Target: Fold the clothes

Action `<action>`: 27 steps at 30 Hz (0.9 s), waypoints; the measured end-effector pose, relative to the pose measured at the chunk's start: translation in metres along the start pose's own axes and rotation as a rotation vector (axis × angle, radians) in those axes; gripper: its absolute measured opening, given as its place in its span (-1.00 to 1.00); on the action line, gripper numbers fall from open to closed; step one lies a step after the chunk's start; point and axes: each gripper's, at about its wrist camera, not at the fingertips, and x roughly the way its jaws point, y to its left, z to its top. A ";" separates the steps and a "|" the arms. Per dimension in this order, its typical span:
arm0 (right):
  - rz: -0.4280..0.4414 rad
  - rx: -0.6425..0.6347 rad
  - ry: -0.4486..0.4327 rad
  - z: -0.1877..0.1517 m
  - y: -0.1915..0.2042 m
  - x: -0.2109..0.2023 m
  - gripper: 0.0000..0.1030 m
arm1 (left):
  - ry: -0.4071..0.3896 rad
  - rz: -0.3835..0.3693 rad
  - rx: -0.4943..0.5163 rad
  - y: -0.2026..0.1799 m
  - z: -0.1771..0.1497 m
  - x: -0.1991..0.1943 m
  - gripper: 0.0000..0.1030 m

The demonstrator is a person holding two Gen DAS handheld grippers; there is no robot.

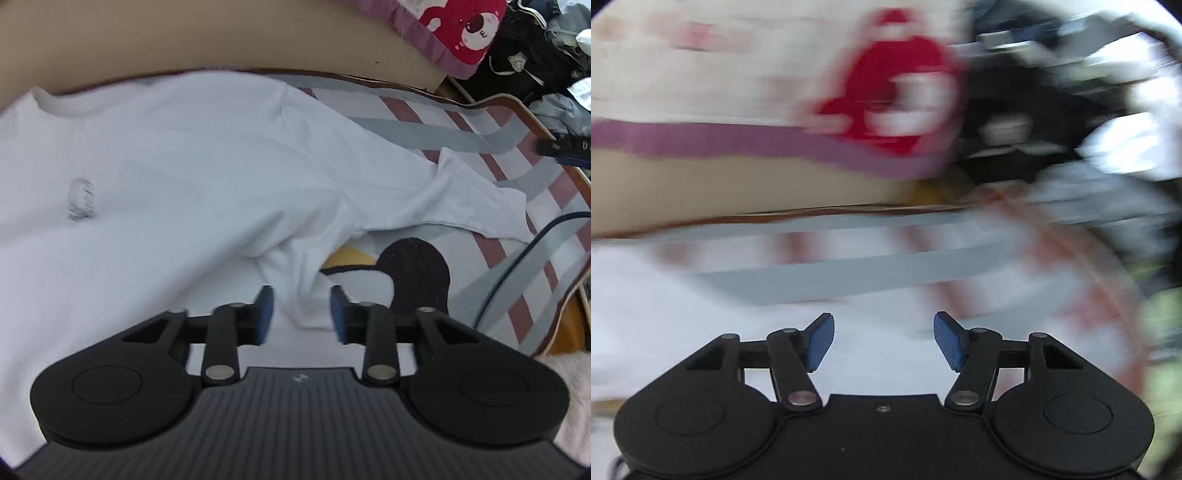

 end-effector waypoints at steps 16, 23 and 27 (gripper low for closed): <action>0.880 -0.196 0.241 -0.047 0.206 -0.056 0.27 | 0.274 0.410 0.170 0.126 -0.028 -0.257 -0.16; 0.977 -0.351 0.296 -0.073 0.316 -0.088 0.27 | 0.173 0.442 0.028 0.194 -0.110 -0.304 0.02; 0.979 -0.465 0.345 -0.111 0.374 -0.099 0.27 | 0.063 0.392 -0.042 0.233 -0.152 -0.266 0.04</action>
